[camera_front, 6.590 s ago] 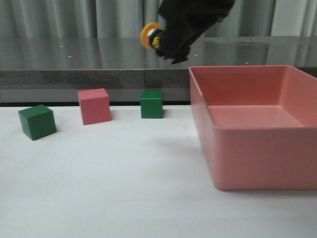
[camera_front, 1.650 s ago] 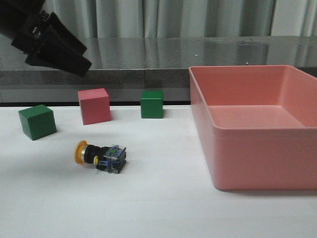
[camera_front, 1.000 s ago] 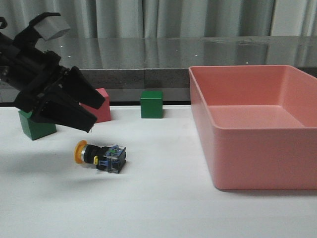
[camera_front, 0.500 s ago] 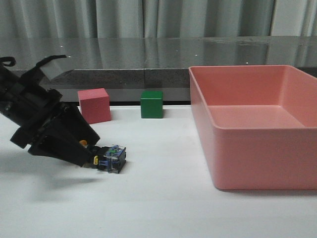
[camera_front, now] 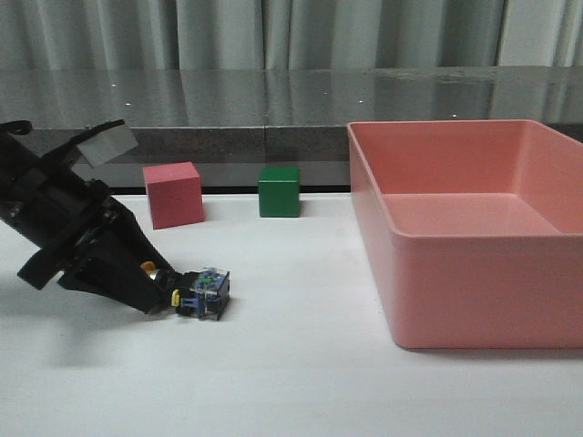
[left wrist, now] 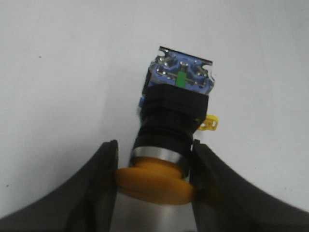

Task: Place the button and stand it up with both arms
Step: 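Rotate the button upright with the left gripper and set it down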

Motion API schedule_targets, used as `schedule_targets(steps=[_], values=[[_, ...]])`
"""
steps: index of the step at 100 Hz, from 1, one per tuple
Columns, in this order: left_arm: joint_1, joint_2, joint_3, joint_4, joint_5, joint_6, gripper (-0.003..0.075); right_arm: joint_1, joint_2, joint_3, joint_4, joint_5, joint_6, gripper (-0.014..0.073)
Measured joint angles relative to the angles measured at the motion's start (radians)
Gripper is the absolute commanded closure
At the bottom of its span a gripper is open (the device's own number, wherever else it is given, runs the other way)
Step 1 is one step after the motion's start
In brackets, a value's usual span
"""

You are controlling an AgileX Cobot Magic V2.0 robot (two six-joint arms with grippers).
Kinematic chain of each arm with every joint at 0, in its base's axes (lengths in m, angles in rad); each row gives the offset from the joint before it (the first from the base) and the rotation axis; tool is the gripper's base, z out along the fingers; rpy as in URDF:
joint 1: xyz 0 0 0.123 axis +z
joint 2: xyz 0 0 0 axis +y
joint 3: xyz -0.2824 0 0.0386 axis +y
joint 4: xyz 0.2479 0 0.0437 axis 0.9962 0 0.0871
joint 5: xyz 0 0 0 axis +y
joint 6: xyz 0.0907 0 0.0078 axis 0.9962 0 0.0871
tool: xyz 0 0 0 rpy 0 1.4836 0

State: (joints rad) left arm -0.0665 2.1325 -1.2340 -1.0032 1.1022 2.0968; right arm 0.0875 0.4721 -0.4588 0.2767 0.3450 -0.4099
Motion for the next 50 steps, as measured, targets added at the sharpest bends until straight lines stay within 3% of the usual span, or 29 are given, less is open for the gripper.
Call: schedule_targets(steps=[30,42,50], values=[[0.0,-0.073,-0.043,0.066,0.05,-0.086,0.074,0.0,0.0,0.0,0.0,0.0,0.0,0.0655],[-0.022,-0.177,-0.125,0.207,0.042,-0.234,0.074,0.0,0.0,0.0,0.0,0.0,0.0,0.0655],[-0.066,-0.248,-0.181,0.386,0.008,-0.365,0.074,0.0,0.0,0.0,0.0,-0.002,0.0,0.0655]])
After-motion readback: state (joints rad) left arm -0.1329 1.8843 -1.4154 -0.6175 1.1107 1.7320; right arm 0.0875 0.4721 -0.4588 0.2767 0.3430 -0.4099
